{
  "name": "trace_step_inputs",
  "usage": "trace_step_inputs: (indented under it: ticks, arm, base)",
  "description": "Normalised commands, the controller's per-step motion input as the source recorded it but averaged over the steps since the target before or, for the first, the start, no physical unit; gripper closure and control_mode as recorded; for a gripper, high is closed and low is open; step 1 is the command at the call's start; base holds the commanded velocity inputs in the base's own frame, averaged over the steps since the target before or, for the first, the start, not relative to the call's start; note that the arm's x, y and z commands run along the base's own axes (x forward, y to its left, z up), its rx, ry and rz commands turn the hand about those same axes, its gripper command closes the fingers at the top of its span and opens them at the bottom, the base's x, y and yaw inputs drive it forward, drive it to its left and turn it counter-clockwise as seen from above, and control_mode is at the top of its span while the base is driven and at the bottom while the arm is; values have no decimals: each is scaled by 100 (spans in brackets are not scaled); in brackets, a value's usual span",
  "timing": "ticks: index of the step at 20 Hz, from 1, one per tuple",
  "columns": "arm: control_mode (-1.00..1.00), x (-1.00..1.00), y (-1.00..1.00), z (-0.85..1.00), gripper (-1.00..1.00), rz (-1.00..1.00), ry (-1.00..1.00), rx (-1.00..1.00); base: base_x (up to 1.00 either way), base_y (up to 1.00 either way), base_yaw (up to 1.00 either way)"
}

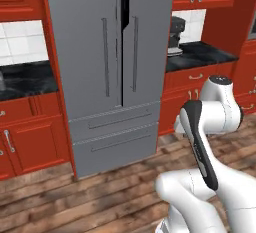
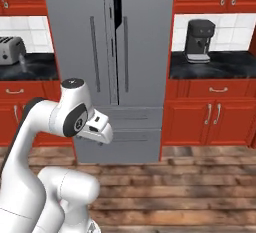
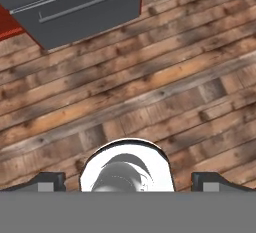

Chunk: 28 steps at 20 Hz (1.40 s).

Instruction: Place the drinks on the dining counter in a tight cluster.

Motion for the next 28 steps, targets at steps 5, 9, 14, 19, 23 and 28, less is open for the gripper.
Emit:
trace_step_inputs:
  ticks: [5,9,14,19,23,28]
  arm:
    - [100,0,0,0,-100,0,0,0]
    - [100,0,0,0,-100,0,0,0]
    - [100,0,0,0,-100,0,0,0]
    - [100,0,0,0,-100,0,0,0]
    - [100,0,0,0,-100,0,0,0]
    - [100,0,0,0,-100,0,0,0]
  base:
    - [66,68,3]
    - [56,67,9]
    - [37,83,4]
    - [36,90,0]
    - [22,87,7]
    - [11,79,17]
